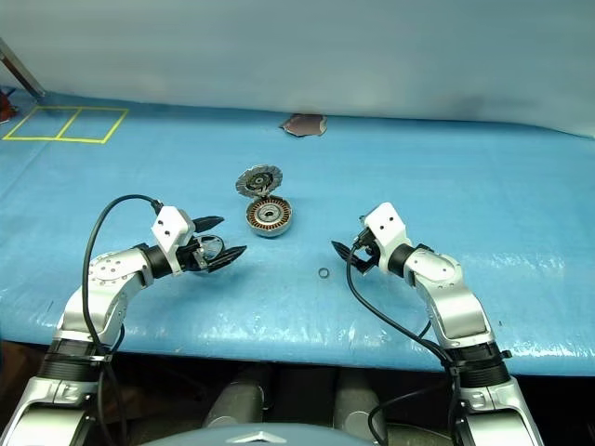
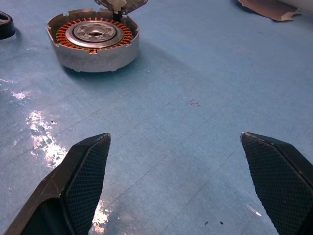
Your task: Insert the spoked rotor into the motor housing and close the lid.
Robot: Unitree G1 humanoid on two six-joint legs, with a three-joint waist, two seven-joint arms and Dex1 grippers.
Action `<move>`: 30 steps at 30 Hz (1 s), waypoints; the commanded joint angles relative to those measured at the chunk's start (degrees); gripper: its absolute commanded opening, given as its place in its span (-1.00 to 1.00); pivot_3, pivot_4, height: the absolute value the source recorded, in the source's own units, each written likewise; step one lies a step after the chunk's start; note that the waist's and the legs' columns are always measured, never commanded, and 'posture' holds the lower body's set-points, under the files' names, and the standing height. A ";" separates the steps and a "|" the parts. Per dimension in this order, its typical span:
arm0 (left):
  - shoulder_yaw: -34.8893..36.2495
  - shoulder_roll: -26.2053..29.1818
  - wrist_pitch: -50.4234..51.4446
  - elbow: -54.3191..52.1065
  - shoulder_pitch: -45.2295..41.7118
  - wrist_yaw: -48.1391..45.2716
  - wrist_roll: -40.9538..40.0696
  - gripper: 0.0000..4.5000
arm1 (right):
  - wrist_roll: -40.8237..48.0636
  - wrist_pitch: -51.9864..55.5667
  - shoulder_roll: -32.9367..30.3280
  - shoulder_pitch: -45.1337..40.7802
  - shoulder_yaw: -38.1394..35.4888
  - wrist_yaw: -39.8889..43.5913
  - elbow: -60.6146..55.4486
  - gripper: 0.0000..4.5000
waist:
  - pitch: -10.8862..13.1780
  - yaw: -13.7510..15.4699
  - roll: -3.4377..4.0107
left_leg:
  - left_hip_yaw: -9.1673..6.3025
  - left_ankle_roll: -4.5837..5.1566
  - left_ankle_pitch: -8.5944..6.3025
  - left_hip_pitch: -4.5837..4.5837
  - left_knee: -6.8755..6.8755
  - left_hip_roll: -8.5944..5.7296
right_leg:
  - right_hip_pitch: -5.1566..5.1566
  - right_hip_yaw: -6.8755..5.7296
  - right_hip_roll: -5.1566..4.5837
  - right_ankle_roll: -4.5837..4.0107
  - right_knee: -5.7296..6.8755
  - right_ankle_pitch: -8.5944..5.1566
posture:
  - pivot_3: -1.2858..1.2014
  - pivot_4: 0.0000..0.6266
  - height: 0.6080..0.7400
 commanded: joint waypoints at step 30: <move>1.08 0.07 -0.91 -0.63 -1.42 0.60 -0.13 1.00 | 0.58 -2.46 0.22 0.56 -0.66 0.30 -0.81 0.99 | 0.00 0.00 0.00 | 0.05 0.00 0.00 0.00 0.04 0.00 | 0.00 0.07 0.00 0.06 0.00 0.04 | 0.03 -0.52 1.00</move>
